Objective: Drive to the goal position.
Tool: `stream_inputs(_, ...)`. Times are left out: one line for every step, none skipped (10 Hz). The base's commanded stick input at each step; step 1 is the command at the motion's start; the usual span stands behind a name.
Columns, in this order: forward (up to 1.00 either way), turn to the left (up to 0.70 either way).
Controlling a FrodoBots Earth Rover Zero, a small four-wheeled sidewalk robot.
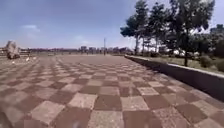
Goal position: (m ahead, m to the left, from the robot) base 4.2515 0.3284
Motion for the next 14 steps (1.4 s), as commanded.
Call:
stream_inputs(0.7, 0.0)
stream_inputs(0.7, 0.0)
stream_inputs(0.7, 0.0)
stream_inputs(0.7, 0.0)
stream_inputs(0.7, 0.0)
stream_inputs(0.7, 0.0)
stream_inputs(0.7, 0.0)
stream_inputs(0.7, 0.0)
stream_inputs(0.7, 0.0)
stream_inputs(0.7, 0.0)
stream_inputs(0.7, 0.0)
stream_inputs(0.7, 0.0)
stream_inputs(0.7, 0.0)
stream_inputs(0.7, 0.0)
